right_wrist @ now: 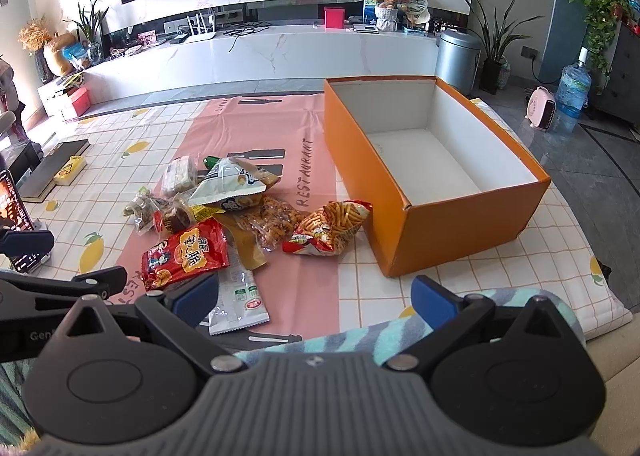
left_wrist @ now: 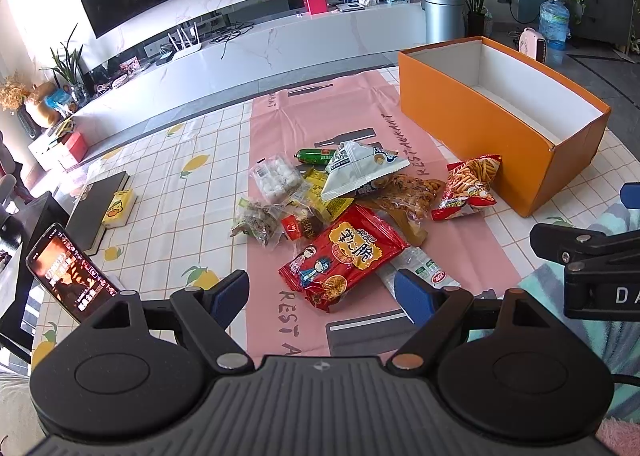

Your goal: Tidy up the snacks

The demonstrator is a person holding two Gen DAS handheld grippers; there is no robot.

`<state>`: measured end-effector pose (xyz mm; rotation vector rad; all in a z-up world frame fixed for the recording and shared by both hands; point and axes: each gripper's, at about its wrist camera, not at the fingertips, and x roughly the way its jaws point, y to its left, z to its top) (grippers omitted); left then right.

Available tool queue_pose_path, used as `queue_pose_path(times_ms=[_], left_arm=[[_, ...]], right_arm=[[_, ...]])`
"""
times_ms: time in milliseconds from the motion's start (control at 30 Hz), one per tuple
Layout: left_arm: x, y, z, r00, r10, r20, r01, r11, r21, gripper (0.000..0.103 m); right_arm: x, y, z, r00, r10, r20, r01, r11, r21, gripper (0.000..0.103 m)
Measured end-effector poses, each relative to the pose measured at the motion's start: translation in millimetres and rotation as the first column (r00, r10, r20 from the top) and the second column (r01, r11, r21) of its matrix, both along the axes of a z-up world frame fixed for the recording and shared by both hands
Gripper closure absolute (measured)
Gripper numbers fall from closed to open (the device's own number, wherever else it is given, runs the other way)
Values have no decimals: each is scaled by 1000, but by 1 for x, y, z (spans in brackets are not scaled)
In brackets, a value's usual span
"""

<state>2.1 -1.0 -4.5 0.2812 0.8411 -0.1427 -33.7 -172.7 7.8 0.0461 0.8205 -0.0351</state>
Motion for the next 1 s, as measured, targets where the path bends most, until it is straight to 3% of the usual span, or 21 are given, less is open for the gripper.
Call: queue_pose_path(times_ms=[1000], left_arm=[[2, 2, 2, 1000, -3, 0, 3, 1000, 4, 7]], right_arm=[[3, 1, -2, 1000, 3, 0, -3, 1000, 3, 4]])
